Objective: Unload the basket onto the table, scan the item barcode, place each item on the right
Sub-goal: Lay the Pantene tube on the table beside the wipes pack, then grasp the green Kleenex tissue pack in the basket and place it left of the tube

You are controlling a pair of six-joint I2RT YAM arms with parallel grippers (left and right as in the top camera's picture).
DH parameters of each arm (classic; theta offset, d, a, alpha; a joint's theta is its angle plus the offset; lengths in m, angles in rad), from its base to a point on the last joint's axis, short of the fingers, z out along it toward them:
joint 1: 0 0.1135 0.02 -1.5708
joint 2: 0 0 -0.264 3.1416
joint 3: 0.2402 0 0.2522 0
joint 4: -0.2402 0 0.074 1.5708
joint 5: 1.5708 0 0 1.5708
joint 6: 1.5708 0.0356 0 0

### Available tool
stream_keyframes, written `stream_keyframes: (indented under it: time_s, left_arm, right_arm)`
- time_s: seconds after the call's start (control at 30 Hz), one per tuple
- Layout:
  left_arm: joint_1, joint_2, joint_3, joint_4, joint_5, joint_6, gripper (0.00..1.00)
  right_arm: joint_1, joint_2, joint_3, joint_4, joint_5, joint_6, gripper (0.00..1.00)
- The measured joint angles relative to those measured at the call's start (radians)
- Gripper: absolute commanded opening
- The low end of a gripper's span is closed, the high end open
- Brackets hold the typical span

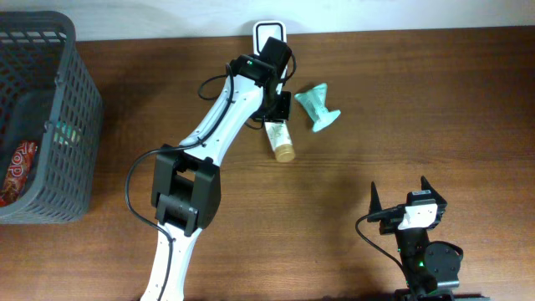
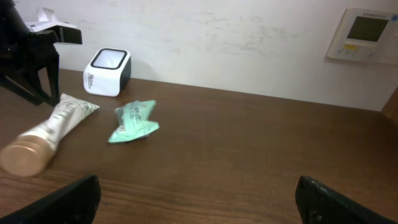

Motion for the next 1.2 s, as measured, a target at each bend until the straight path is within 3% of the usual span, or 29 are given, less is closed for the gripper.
stream_keyframes:
  time_s: [0.2, 0.27, 0.33, 0.37, 0.4, 0.53, 0.67, 0.9, 1.0, 1.03, 1.07, 1.1, 1.2]
  left_arm:
    - [0.011, 0.0, 0.113, -0.095, 0.0, 0.006, 0.38]
    - [0.037, 0.003, 0.3, -0.17, 0.0, 0.023, 0.51]
    - [0.083, -0.007, 0.489, -0.216, -0.001, 0.057, 0.55]
    - [0.114, -0.007, 0.583, -0.229, -0.015, 0.072, 0.74]
    - [0.155, -0.01, 0.679, -0.23, -0.043, 0.086, 0.86]
    - [0.38, -0.044, 0.929, -0.22, -0.234, 0.106, 0.99]
    - [0.668, -0.103, 0.952, -0.243, -0.341, 0.089, 0.99]
    - [0.988, -0.103, 0.904, -0.296, -0.346, -0.217, 0.99]
    - [1.006, -0.101, 0.845, -0.284, -0.306, -0.238, 1.0]
    - [1.005, -0.097, 0.801, -0.284, -0.295, -0.244, 0.96]
    - [1.005, -0.089, 0.755, -0.281, -0.286, -0.248, 0.75]
    - [1.004, -0.077, 0.702, -0.278, -0.282, -0.253, 0.69]
    - [1.004, -0.028, 0.545, -0.261, -0.275, -0.26, 0.8]
  right_arm:
    - [0.0, 0.0, 0.0, 0.0, 0.0, 0.0, 0.99]
    - [0.0, 0.0, 0.0, 0.0, 0.0, -0.001, 0.99]
    - [0.0, 0.0, 0.0, 0.0, 0.0, 0.0, 0.99]
    - [0.0, 0.0, 0.0, 0.0, 0.0, 0.0, 0.99]
    - [0.0, 0.0, 0.0, 0.0, 0.0, 0.0, 0.99]
    - [0.0, 0.0, 0.0, 0.0, 0.0, 0.0, 0.99]
    - [0.0, 0.0, 0.0, 0.0, 0.0, 0.0, 0.99]
    - [0.0, 0.0, 0.0, 0.0, 0.0, 0.0, 0.99]
    - [0.0, 0.0, 0.0, 0.0, 0.0, 0.0, 0.99]
    - [0.0, 0.0, 0.0, 0.0, 0.0, 0.0, 0.99]
    - [0.0, 0.0, 0.0, 0.0, 0.0, 0.0, 0.99]
    - [0.0, 0.0, 0.0, 0.0, 0.0, 0.0, 0.99]
    - [0.0, 0.0, 0.0, 0.0, 0.0, 0.0, 0.99]
